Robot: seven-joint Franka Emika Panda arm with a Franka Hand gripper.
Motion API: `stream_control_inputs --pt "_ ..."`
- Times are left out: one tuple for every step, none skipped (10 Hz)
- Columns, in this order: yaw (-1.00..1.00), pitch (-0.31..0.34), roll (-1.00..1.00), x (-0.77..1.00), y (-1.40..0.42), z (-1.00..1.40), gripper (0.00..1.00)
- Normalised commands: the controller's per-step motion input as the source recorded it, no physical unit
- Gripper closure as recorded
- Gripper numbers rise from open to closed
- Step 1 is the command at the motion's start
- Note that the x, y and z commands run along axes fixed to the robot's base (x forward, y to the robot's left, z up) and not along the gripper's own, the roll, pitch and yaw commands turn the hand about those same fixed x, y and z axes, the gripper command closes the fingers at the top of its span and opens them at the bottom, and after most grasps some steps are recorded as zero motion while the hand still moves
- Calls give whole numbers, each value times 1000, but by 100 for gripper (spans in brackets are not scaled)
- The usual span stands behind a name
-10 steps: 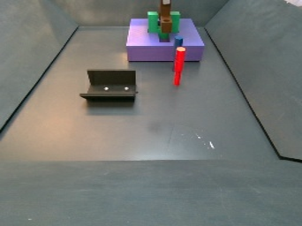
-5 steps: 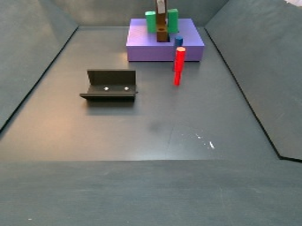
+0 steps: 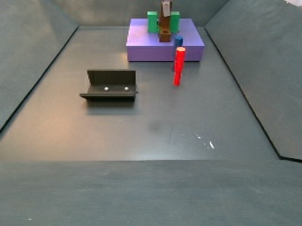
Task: Pick up the brown object. Move up. Place the brown object on the fixture. Regrasp the brown object. Move to above the board. Insert the brown object.
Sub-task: Insert the brown object.
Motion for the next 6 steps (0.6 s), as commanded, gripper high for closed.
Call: stream_control_inputs --pt "-43 83 30 317 -57 -346 100" --pt "-57 56 90 157 -57 -743 100" --pt "-91 0 0 20 0 -1000 100" --pt "-120 0 -26 0 0 -1000 100" --pt "-71 0 -26 14 0 -780 100" --pt "0 3 29 0 -11 0 100"
